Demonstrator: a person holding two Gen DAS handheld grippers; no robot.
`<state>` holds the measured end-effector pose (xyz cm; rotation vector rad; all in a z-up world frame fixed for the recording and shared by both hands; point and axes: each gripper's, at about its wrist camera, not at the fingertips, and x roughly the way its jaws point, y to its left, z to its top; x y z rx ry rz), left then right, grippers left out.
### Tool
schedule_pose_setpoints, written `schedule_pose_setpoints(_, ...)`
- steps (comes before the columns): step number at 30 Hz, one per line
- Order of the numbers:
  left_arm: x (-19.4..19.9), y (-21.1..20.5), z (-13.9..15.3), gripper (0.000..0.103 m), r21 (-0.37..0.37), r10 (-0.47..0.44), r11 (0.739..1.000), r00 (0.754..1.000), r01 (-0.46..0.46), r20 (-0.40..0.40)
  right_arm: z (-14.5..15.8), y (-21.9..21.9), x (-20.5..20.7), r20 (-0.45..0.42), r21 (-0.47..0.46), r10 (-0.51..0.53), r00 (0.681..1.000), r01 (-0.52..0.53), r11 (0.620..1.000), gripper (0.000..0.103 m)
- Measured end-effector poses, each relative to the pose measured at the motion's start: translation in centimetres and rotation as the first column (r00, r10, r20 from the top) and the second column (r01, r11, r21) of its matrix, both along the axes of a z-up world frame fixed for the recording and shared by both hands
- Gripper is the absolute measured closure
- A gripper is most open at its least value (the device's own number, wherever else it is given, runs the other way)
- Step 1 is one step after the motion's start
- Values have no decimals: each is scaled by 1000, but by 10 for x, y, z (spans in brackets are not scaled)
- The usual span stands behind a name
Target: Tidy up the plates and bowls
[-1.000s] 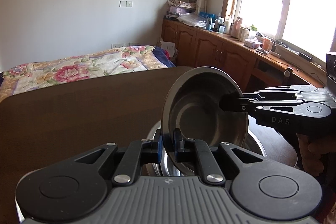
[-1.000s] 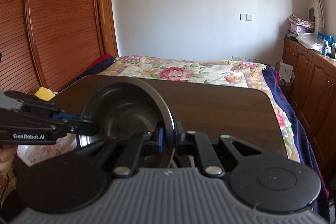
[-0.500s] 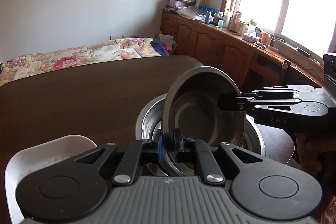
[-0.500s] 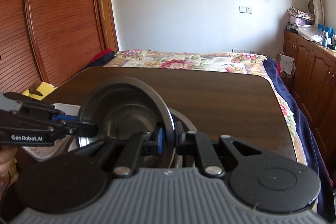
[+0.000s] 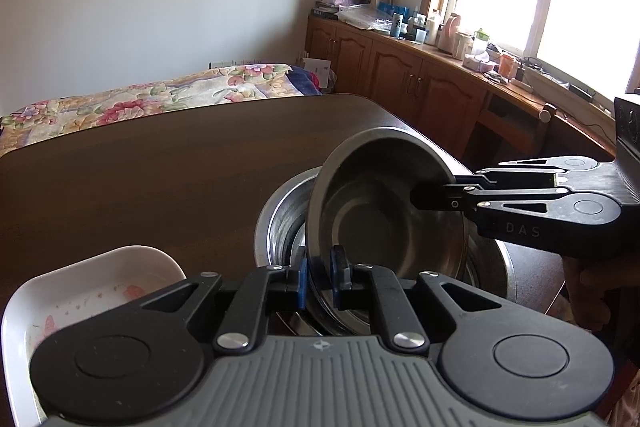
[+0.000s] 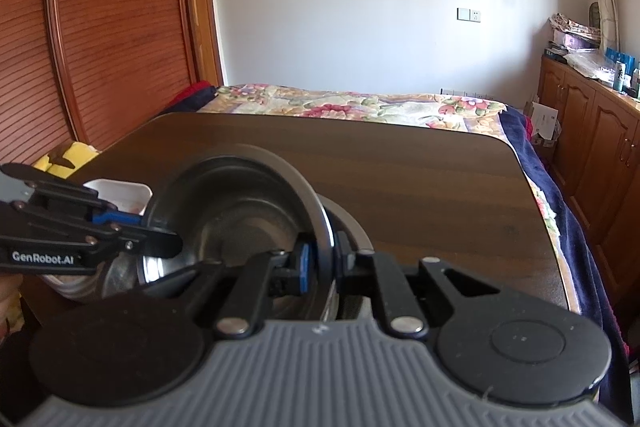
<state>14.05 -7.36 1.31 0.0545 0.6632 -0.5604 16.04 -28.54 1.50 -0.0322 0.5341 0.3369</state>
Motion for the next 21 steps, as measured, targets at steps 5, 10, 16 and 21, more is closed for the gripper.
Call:
schedule_pose_setpoints(5, -1, 0, -2, 92, -7, 7, 1000, 1000, -7, 0, -4, -4, 1, -8, 22, 2, 1000, -1, 1000, 87)
schedule_pose_setpoints(10, -3, 0, -3, 91, -18, 23, 1000, 1000, -23, 16, -6, -8, 1, 2, 60, 4, 1000, -4, 998, 87)
schedule_pose_setpoints(16, -7, 1, -4, 90, -22, 36, 999, 998, -35, 51, -10, -12, 0, 19, 105, -10, 1000, 8, 994, 87)
schedule_pose_setpoints(21, -10, 2, 3, 85, -34, 52, 998, 997, -50, 62, -10, -14, -3, 42, 125, -11, 999, 5, 992, 75)
